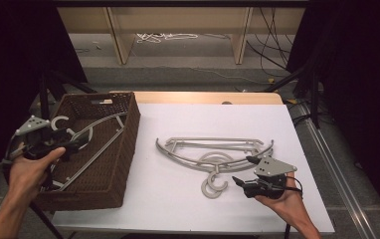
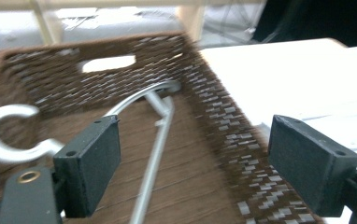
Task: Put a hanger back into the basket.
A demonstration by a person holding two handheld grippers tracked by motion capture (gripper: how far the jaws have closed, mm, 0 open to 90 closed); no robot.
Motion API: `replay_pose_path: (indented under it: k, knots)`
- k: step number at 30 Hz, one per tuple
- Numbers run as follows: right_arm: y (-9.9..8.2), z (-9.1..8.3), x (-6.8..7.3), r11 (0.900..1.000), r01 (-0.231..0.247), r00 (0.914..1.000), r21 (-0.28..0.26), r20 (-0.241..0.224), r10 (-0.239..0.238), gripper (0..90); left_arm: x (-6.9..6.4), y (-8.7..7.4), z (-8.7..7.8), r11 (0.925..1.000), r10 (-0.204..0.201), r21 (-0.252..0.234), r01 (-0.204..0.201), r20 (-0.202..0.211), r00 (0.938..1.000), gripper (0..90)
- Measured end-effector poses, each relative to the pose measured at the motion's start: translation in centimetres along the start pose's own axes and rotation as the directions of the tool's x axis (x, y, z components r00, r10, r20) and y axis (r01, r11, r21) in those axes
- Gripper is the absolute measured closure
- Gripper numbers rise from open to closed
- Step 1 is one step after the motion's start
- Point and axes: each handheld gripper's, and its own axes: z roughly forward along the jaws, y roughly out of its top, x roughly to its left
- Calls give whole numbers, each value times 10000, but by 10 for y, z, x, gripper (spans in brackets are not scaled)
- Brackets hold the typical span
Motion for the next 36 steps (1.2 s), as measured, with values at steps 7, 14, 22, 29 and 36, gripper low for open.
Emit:
replay_pose_path:
  k: [7, 14, 22, 29, 36]
  knots:
    - [0, 1, 0, 9998, -140, 9999, -163, -22, 140, 222, -48, -4, 1, 9932, 463, -1119, -335, 1141, 9924, 171]
    - [-1, -1, -2, 9985, -373, 9993, -398, 24, 374, 206, -73, -14, 13, 9866, 784, -1550, -501, 1818, 9802, 170]
    - [-4, 2, -2, 9970, -525, 9986, -571, 20, 527, 195, -97, -23, 20, 9765, 1458, -1913, -998, 2441, 9587, 163]
    - [-7, 2, -4, 9964, -538, 9985, -649, 2, 540, 182, -118, -36, 27, 9714, 1522, -2208, -875, 2958, 9430, 163]
    - [-7, 3, -3, 9970, -566, 9984, -531, -27, 566, 180, -139, -54, 36, 9607, 2150, -2395, -1402, 3229, 9217, 164]
